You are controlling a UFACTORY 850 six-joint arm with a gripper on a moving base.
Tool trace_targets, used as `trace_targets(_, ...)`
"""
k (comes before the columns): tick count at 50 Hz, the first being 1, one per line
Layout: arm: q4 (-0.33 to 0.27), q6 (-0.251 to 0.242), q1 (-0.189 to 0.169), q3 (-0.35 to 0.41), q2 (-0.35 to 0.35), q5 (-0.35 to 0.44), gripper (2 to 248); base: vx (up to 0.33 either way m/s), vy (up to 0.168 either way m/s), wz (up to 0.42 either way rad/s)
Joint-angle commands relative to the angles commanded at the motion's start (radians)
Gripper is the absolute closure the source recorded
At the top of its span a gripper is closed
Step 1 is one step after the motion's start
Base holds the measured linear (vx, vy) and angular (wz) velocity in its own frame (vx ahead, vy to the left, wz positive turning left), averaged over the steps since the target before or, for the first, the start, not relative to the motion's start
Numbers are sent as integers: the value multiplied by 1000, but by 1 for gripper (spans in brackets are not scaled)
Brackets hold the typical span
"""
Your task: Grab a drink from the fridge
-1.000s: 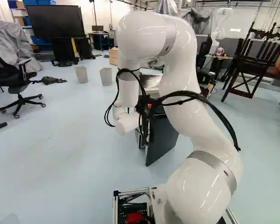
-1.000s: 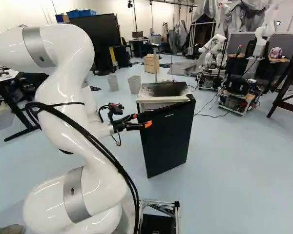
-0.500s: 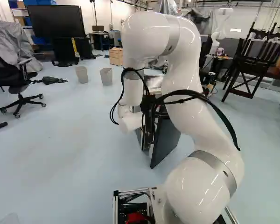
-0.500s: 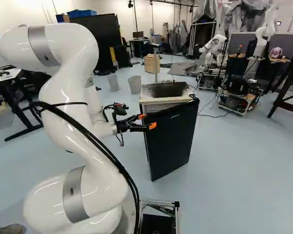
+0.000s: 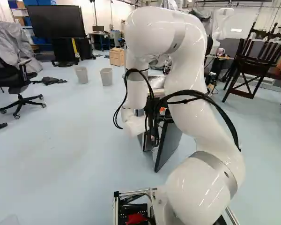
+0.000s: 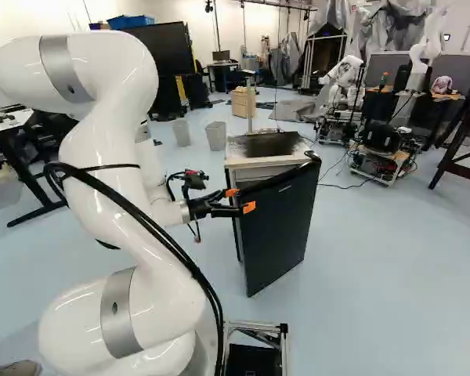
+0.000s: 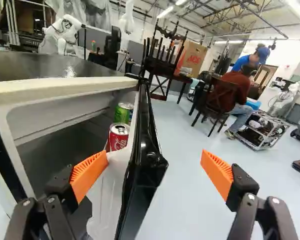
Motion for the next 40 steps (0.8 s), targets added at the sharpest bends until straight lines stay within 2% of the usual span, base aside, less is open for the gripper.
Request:
trace_targets(21,0,0,118,144,47,0,3,0,0,0)
trace_targets(40,0,0,134,159,51,8,3,0,0,0)
